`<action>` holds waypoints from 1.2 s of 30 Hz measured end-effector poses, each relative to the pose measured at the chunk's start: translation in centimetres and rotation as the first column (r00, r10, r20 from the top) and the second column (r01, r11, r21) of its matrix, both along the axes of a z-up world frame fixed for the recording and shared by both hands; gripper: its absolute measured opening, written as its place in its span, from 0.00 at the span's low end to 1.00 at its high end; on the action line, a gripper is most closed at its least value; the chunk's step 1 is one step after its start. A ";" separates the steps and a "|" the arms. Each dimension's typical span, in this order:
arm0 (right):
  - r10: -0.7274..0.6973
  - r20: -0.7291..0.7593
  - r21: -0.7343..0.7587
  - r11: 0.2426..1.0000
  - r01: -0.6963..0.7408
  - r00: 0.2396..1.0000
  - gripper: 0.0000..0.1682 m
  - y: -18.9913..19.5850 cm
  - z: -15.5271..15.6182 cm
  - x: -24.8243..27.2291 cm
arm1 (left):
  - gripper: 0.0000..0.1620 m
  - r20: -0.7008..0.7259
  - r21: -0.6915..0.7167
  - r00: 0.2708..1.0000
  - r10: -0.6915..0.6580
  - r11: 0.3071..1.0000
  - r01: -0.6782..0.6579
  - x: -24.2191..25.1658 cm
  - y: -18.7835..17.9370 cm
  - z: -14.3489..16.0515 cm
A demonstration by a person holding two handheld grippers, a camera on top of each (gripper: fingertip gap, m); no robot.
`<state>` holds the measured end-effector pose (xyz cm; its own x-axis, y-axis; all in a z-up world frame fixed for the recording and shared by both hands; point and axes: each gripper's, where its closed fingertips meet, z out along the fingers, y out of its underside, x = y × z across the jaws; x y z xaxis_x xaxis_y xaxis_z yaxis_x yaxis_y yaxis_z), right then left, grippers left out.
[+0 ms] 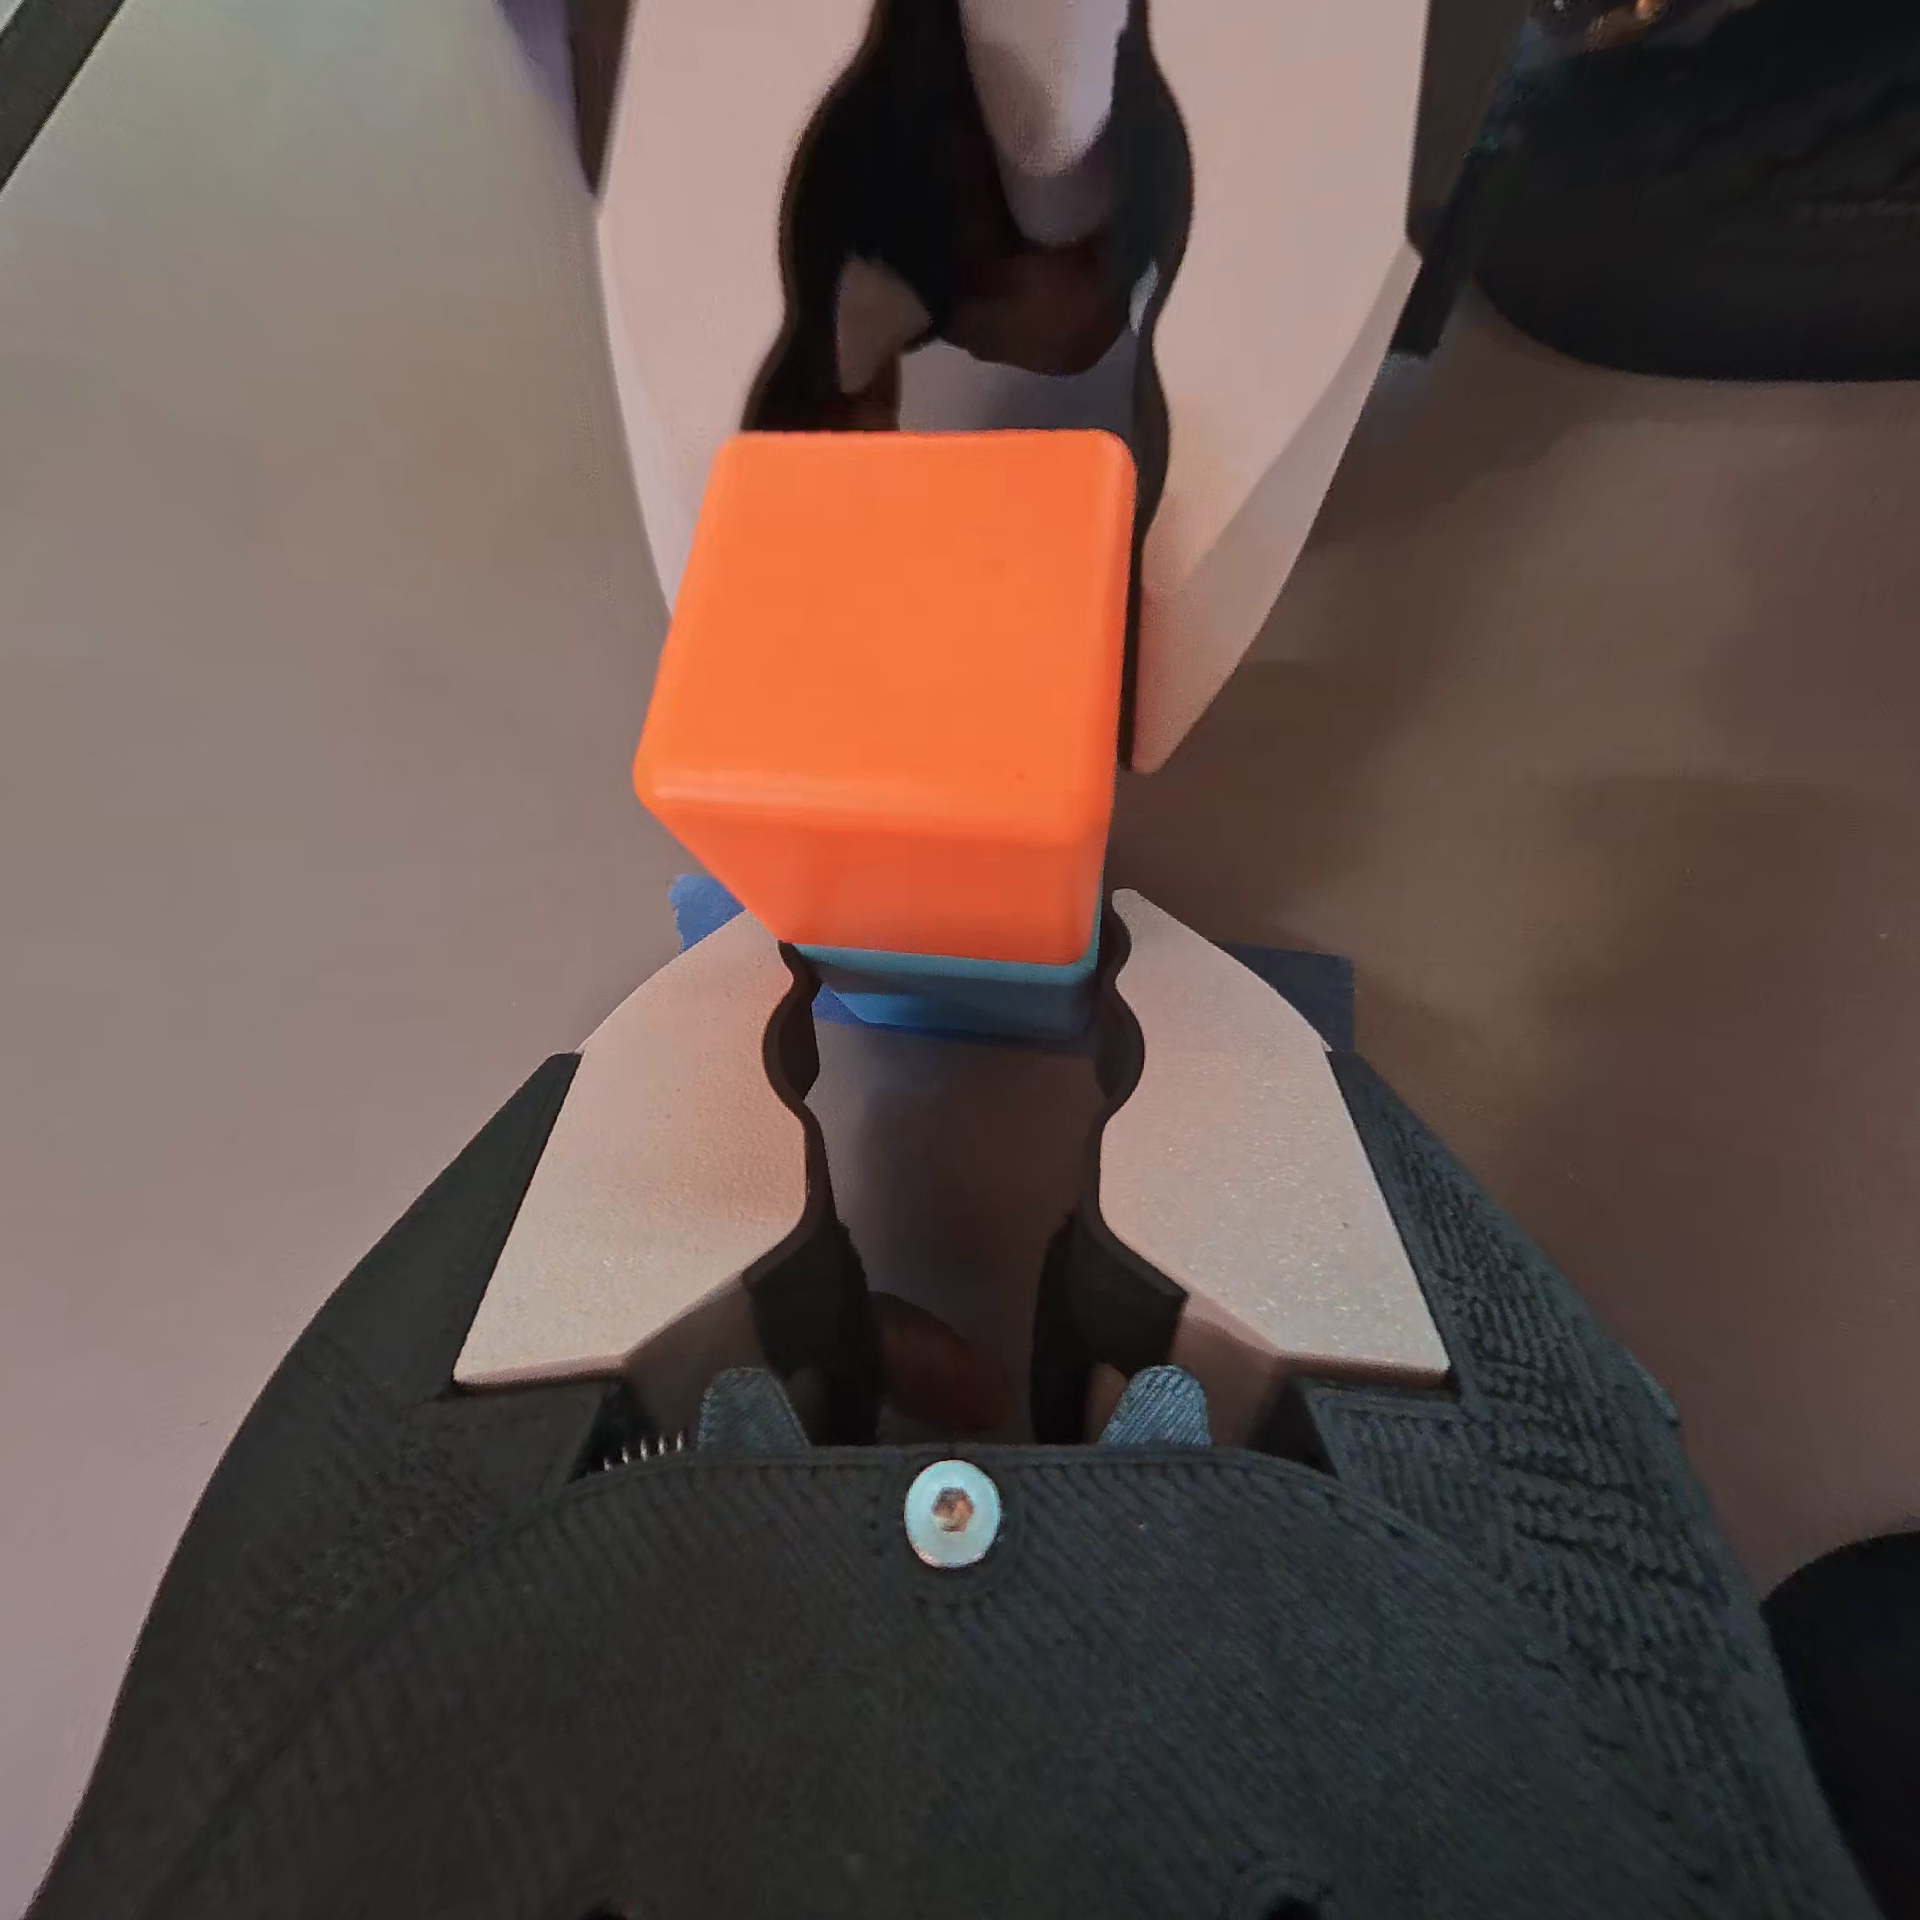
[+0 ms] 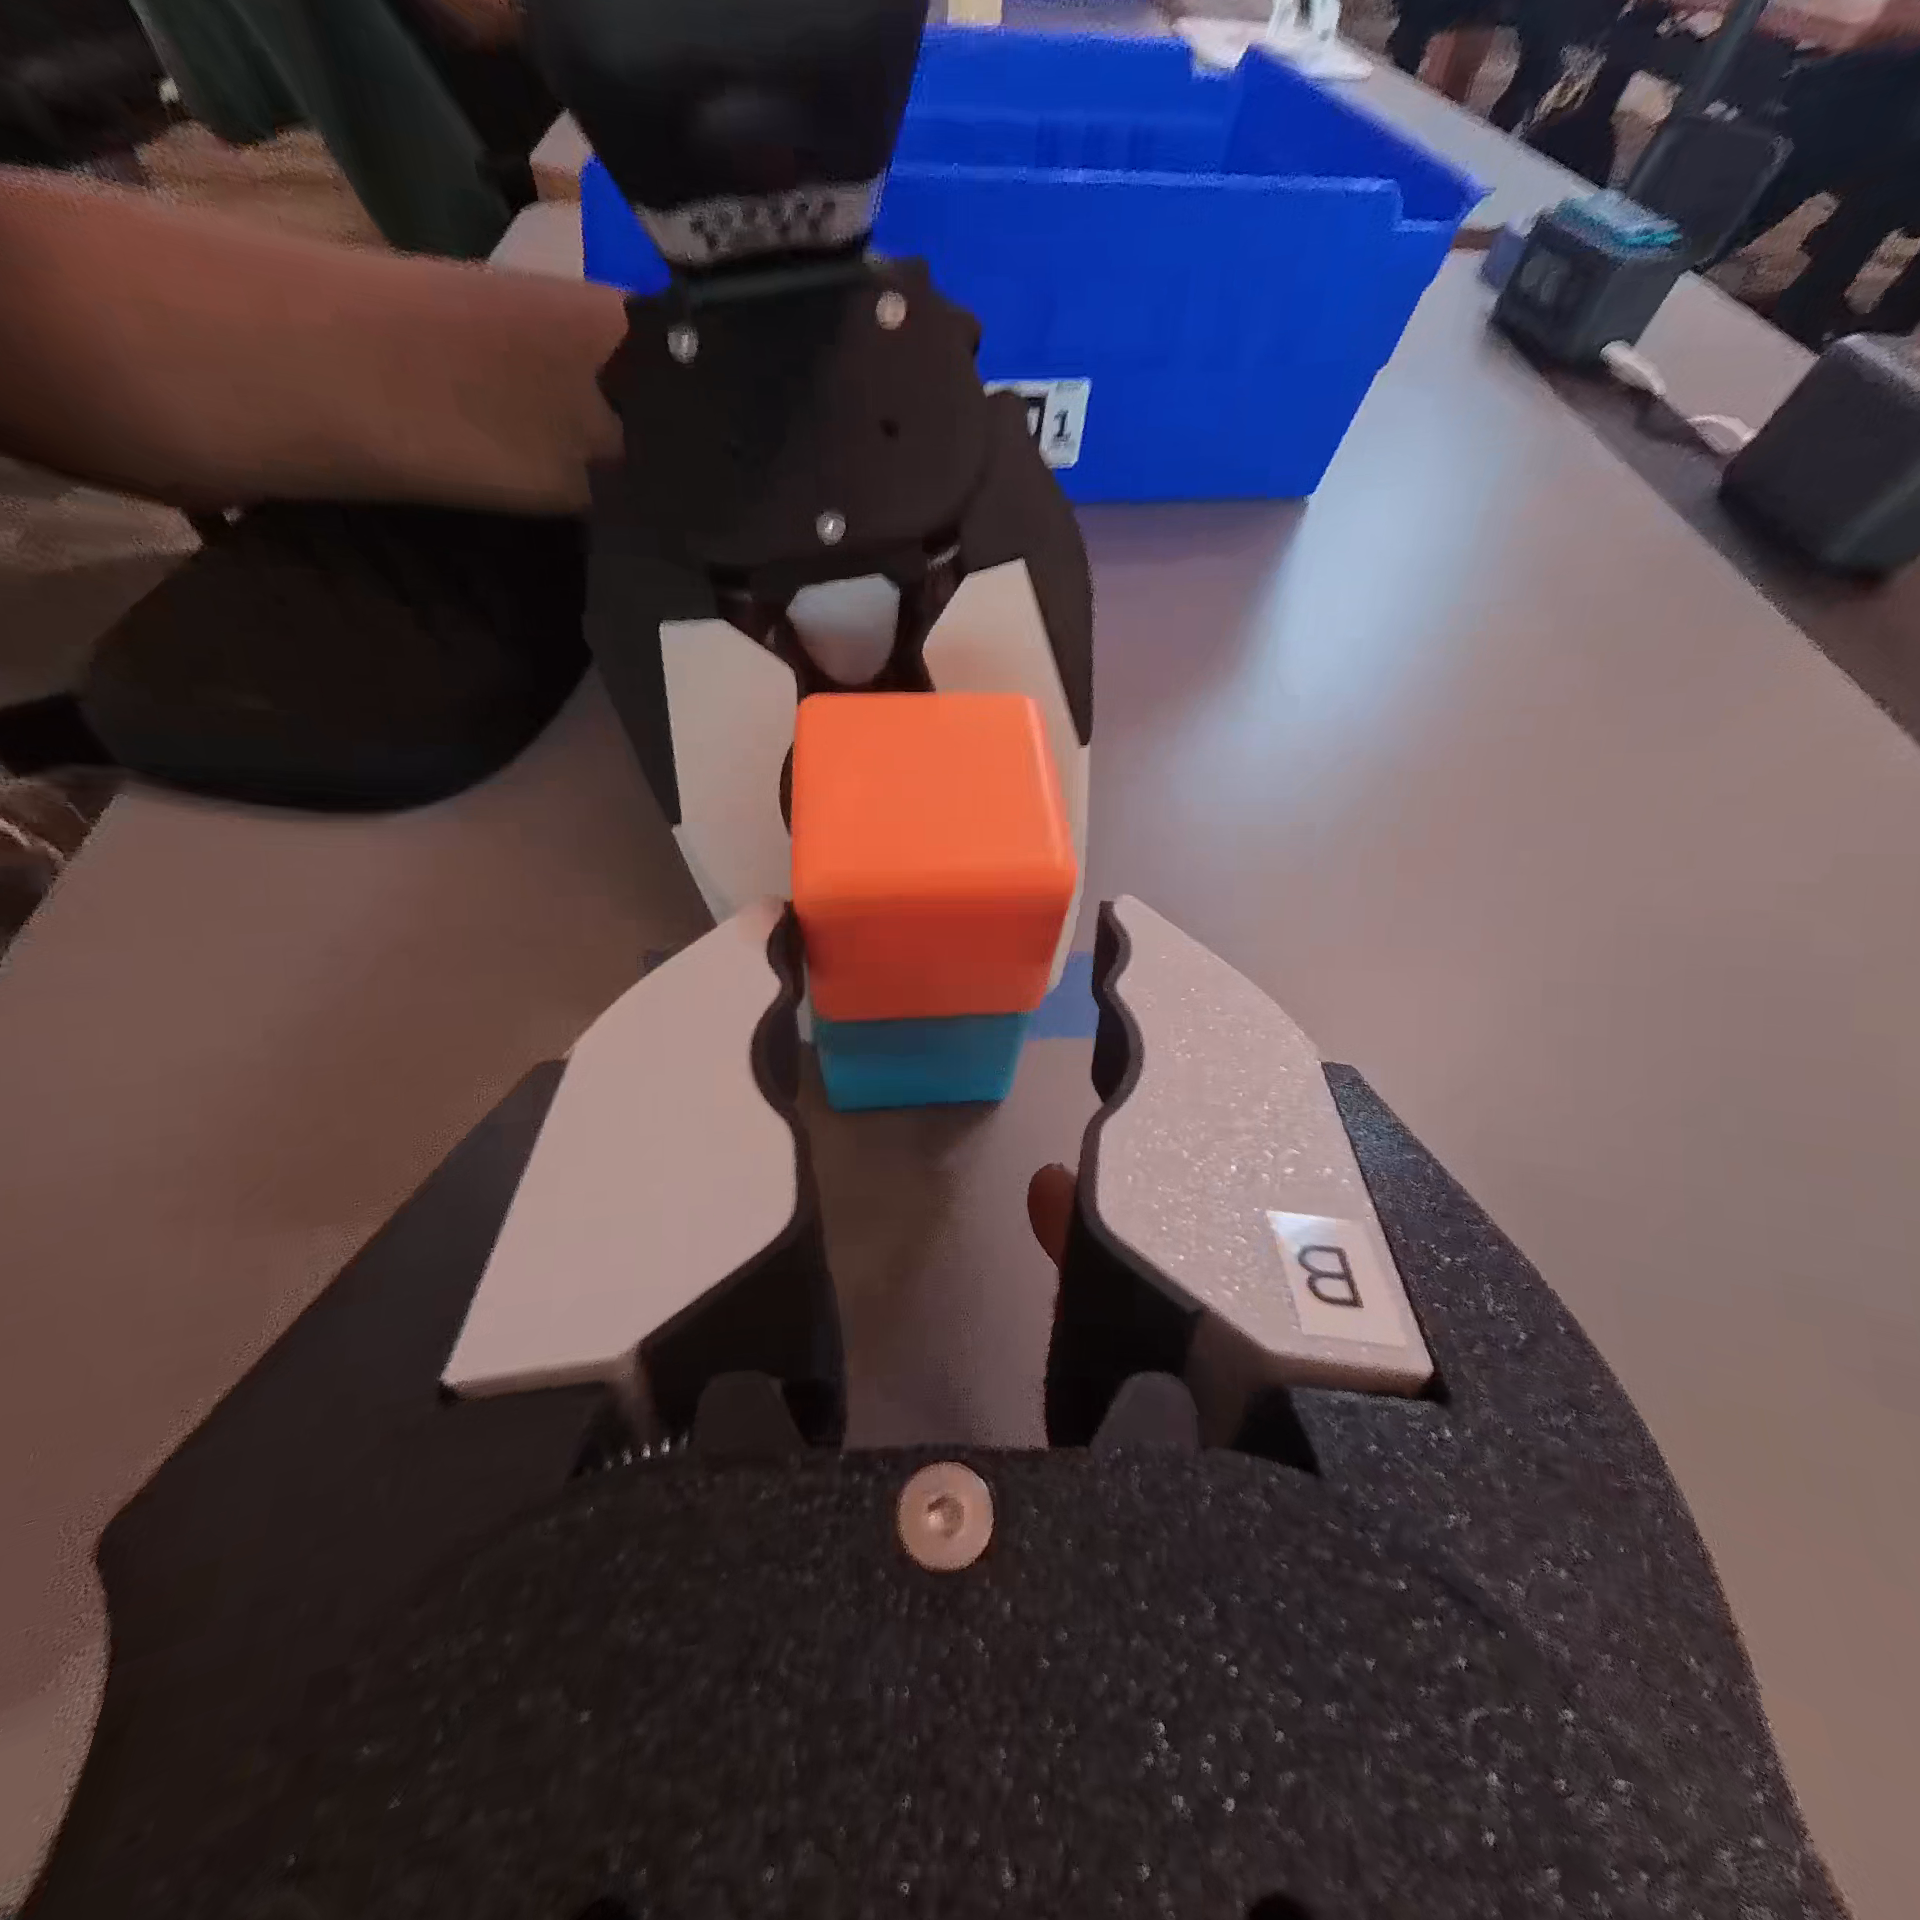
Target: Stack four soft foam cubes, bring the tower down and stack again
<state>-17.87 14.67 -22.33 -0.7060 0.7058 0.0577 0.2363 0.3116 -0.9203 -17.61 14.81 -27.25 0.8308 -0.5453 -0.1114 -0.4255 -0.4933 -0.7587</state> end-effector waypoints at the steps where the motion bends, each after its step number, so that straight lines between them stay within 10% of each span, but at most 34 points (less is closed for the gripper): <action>1: 0.005 -0.006 0.001 1.000 -0.005 1.000 0.29 -0.2 -0.1 0.0 | 0.32 0.002 -0.002 1.000 0.006 1.000 -0.006 -0.1 0.0 0.0; 4: 0.001 -0.013 0.011 1.000 -0.001 1.000 0.28 -0.1 -0.2 0.1 | 0.51 0.045 -0.023 0.992 0.115 0.993 -0.114 -0.7 -0.5 1.0; 9: -0.007 -0.009 -0.006 1.000 0.007 1.000 0.28 0.0 -0.2 0.1 | 0.56 0.125 0.127 0.935 0.332 0.929 -0.347 -2.1 -5.0 10.8; 13: -0.010 -0.009 0.004 1.000 0.010 1.000 0.28 -0.1 -0.2 0.0 | 0.45 -0.028 0.175 0.642 0.766 0.636 -0.751 -13.1 -15.0 16.7; 16: -0.012 -0.011 0.009 1.000 0.012 1.000 0.28 -0.1 -0.2 0.0 | 0.45 -0.185 0.010 0.490 0.852 0.500 -0.866 -18.4 -22.8 15.4; 20: -0.009 -0.013 0.015 1.000 0.009 1.000 0.28 -0.1 -0.2 0.0 | 0.46 -0.420 -0.204 0.656 0.627 0.639 -0.741 -21.9 -26.1 11.0; 31: -0.003 -0.012 0.023 1.000 0.003 1.000 0.28 -0.1 -0.2 0.1 | 0.41 -0.527 -0.623 0.791 0.310 0.493 -0.608 -25.6 -29.4 1.7; 36: 0.000 -0.007 0.019 1.000 0.000 1.000 0.28 -0.1 -0.2 0.0 | 0.31 -0.519 -0.653 0.820 0.241 0.508 -0.563 -24.7 -29.1 2.5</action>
<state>-17.87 14.55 -22.57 -0.7053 0.7048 0.0760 0.2297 0.3286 -0.9161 -42.32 -14.26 -24.74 0.9762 -0.1683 -0.1367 -0.1517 -0.9806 0.1240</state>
